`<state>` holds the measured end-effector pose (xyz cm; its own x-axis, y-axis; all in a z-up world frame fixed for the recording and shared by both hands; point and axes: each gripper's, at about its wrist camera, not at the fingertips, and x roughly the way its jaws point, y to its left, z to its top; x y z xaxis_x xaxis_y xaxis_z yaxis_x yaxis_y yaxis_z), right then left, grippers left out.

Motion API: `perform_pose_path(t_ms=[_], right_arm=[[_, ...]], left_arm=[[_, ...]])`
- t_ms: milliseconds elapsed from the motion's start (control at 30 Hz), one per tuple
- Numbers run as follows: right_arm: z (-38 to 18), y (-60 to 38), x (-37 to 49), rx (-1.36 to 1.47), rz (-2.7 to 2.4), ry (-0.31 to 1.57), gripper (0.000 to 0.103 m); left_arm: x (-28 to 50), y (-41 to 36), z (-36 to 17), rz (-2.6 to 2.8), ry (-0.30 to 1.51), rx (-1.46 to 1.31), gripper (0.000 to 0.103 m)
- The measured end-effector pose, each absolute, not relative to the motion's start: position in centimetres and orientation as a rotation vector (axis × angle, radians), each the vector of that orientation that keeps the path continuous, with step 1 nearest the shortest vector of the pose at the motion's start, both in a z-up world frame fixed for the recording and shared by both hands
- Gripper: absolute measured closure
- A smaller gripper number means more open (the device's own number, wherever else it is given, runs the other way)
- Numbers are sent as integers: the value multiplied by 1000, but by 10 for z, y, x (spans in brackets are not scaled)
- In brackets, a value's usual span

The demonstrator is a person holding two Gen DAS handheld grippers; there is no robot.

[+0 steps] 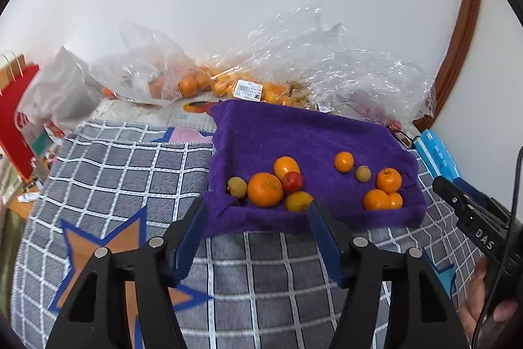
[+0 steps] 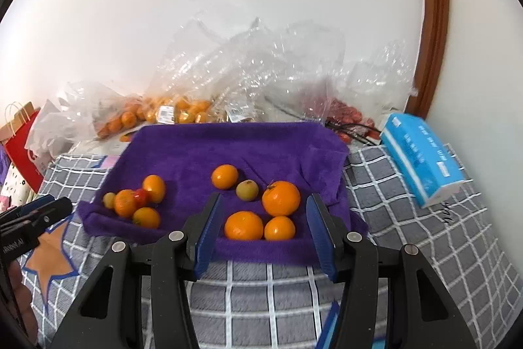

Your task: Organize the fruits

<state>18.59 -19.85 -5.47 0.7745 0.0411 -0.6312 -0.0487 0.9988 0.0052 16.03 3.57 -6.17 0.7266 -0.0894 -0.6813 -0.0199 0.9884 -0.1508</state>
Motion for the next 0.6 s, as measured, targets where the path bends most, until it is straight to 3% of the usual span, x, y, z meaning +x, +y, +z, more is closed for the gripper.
perform_pose_path(t_ms=[300, 533, 600], right_arm=[[-26, -193, 131, -20, 51, 688, 48], [-10, -199, 96, 31, 55, 656, 14], [-5, -196, 86, 5, 41, 638, 11]], left_arm=[[118, 18, -30, -3, 708, -114, 23], [87, 16, -17, 19, 681, -98, 15], [80, 18, -14, 19, 674, -104, 14]])
